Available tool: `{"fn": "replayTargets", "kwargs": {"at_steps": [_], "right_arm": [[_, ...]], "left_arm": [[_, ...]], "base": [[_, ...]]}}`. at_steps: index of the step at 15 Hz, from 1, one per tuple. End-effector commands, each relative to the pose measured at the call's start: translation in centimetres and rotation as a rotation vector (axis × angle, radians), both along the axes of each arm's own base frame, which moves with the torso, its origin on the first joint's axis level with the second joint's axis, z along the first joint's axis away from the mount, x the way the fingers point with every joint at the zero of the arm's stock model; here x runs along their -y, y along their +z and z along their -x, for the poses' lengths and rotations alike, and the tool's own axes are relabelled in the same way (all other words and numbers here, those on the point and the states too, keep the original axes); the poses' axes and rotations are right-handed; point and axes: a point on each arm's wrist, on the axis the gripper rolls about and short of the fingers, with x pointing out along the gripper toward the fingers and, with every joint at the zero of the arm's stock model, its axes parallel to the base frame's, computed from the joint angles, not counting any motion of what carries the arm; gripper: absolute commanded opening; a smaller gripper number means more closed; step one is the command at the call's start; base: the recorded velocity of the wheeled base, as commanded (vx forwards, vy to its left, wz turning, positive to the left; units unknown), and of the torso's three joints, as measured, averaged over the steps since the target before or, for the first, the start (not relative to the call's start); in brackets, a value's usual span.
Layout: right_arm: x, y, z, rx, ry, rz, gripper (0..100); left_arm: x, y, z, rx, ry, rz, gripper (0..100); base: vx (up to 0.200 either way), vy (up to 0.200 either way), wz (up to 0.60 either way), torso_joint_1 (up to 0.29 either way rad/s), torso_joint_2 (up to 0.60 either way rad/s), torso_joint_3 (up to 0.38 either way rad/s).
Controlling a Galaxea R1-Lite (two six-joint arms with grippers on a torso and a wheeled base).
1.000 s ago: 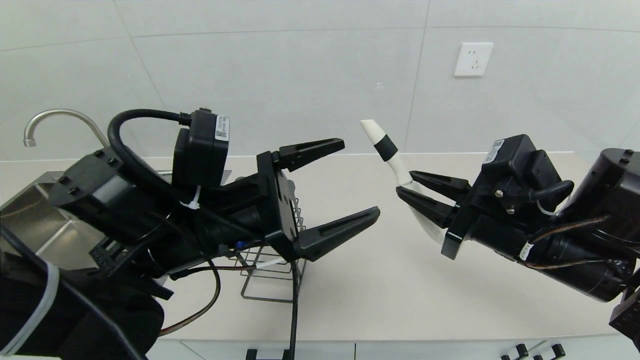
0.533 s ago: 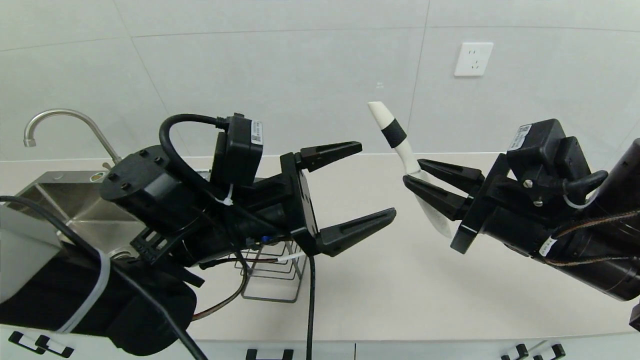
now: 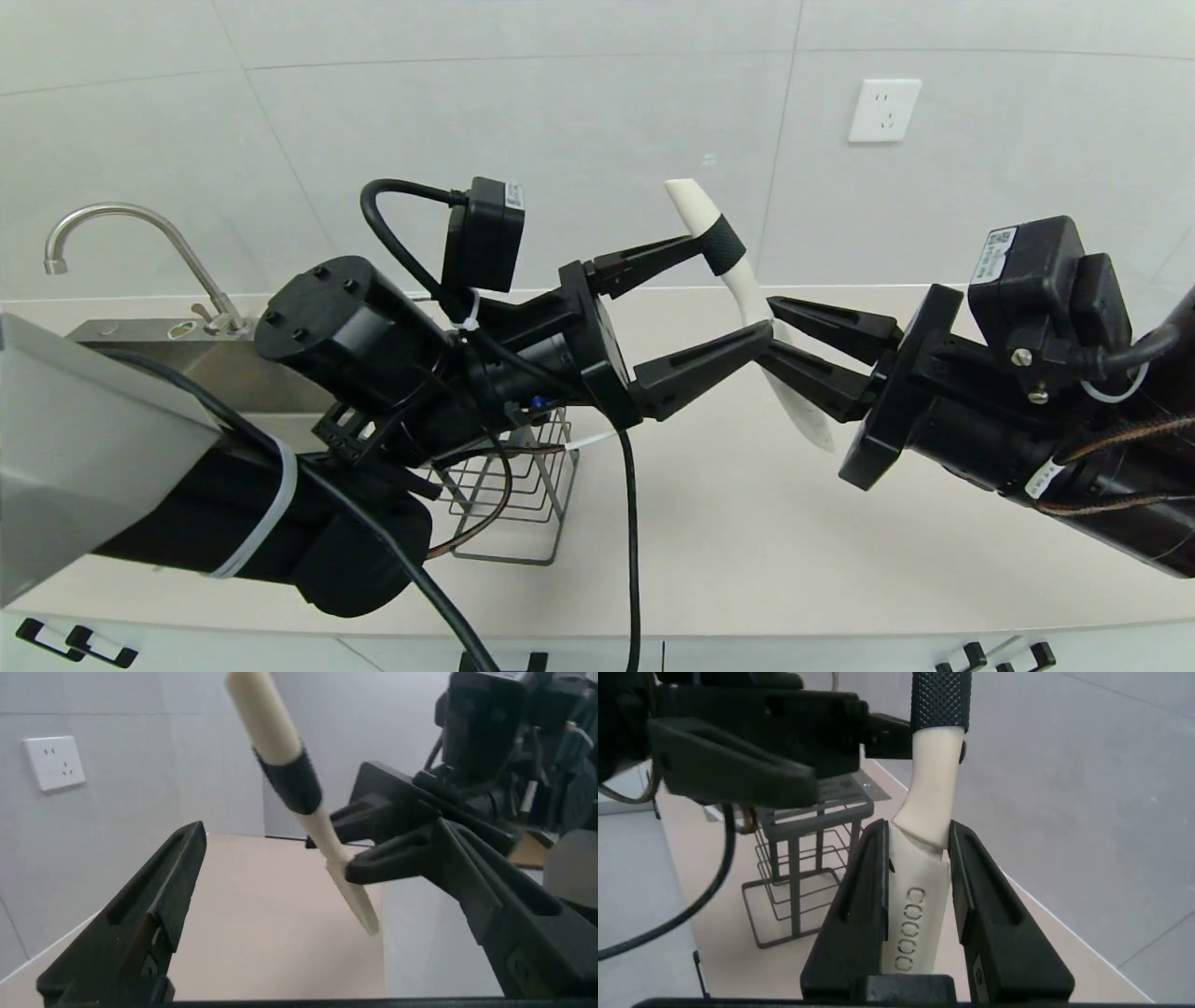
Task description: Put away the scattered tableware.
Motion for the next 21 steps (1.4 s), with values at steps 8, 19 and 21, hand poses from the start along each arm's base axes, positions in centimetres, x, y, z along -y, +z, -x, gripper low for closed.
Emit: {"fn": "replayTargets", "kwargs": {"at_steps": [8,19,21], "right_arm": [[-0.2,0.1,0.3,0.004,0.014,-0.003,0],[0.5,0.6,1.3,0.004,0.082,-0.022,0],[0.7,0.5,1.5,-0.001,0.083,-0.023,0]], "left_arm": [[1.1,1.3,0.2,-0.065,-0.004,0.083,100],[1.2,2.2,0.4,-0.014,-0.116,0.052,100],[1.4,2.4,0.7,-0.007,-0.134,0.049,100]], "base": [[0.000,0.000,0.00,0.000,0.00,0.000],[0.000,0.000,0.00,0.000,0.00,0.000],[0.000,0.000,0.00,0.000,0.00,0.000]]}}
